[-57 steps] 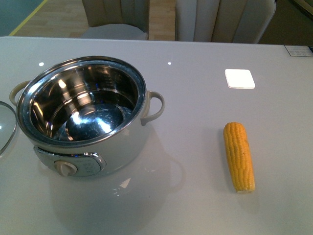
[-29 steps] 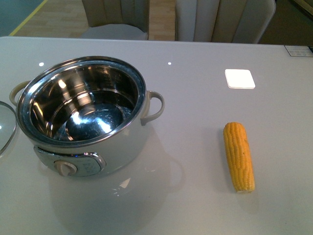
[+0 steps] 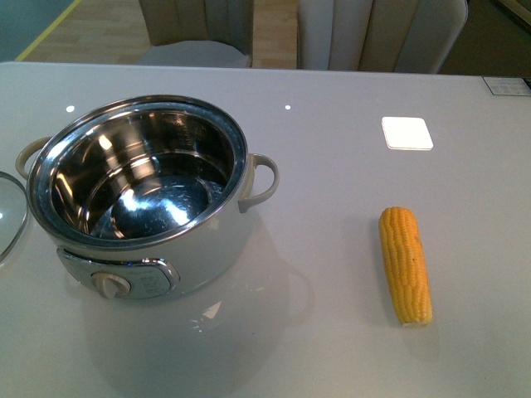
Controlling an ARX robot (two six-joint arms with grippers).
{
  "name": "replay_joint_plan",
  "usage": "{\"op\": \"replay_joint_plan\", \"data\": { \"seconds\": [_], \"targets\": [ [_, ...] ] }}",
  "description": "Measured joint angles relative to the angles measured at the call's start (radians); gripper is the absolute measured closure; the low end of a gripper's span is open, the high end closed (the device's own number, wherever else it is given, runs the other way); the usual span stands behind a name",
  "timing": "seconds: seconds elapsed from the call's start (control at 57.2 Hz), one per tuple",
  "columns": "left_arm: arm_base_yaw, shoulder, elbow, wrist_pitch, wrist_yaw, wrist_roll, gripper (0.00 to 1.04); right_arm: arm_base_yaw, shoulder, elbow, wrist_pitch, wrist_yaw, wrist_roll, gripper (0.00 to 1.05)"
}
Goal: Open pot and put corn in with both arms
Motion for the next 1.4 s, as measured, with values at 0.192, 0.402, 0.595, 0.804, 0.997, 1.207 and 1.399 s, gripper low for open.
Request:
{"op": "replay_joint_plan", "data": {
  "seconds": [0.192, 0.402, 0.595, 0.804, 0.997, 1.207, 1.399],
  "targets": [
    [0.000, 0.000, 0.000, 0.000, 0.000, 0.000, 0.10, 0.000, 0.000, 0.000, 0.000, 0.000, 0.000, 0.09],
    [0.000, 0.000, 0.000, 0.000, 0.001, 0.003, 0.07, -0.012, 0.271, 0.163, -0.394, -0.056, 0.211, 0.09],
    [0.000, 0.000, 0.000, -0.001, 0.000, 0.003, 0.07, 0.093, 0.620, 0.193, -0.280, 0.040, 0.318, 0.09],
    [0.000, 0.000, 0.000, -0.001, 0.000, 0.003, 0.07, 0.208, 1.186, 0.285, 0.158, 0.112, 0.320, 0.09],
    [0.000, 0.000, 0.000, -0.001, 0.000, 0.003, 0.07, 0.267, 1.710, 0.446, 0.353, 0.126, 0.302, 0.09],
    [0.000, 0.000, 0.000, -0.001, 0.000, 0.003, 0.07, 0.281, 1.993, 0.571, 0.410, 0.124, 0.290, 0.09],
    [0.000, 0.000, 0.000, -0.001, 0.000, 0.003, 0.07, 0.287, 2.138, 0.650, 0.423, 0.109, 0.288, 0.09]
  ]
}}
